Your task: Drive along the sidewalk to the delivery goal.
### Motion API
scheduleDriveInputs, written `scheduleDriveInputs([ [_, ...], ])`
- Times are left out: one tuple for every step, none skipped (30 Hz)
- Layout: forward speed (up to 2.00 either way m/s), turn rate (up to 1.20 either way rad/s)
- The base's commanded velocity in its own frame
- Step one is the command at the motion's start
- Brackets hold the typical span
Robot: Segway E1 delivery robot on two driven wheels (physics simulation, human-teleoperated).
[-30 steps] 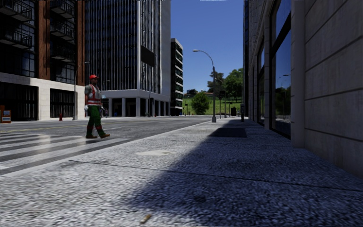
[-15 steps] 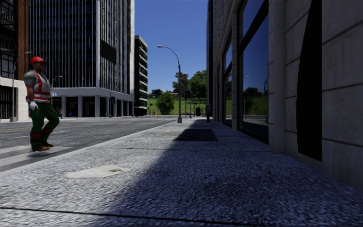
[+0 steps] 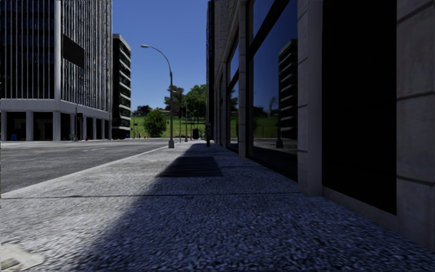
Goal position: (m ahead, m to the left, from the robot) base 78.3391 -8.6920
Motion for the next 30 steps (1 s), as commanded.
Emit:
scheduleDriveInputs([
  [2.00,-0.52],
  [2.00,-0.45],
  [2.00,0.00],
  [2.00,0.00],
  [2.00,0.00],
  [2.00,0.00],
  [2.00,0.00],
  [2.00,0.00],
  [2.00,0.00],
  [2.00,0.00],
  [2.00,0.00],
  [2.00,0.00],
  [2.00,0.00],
  [2.00,0.00],
  [2.00,0.00],
  [2.00,0.00],
  [2.00,0.00],
  [2.00,0.00],
  [2.00,0.00],
  [2.00,0.00],
  [2.00,0.00],
  [2.00,0.00],
  [2.00,0.00],
  [2.00,0.00],
  [2.00,0.00],
  [2.00,0.00],
  [2.00,0.00],
  [2.00,0.00],
  [2.00,0.00],
  [2.00,0.00],
])
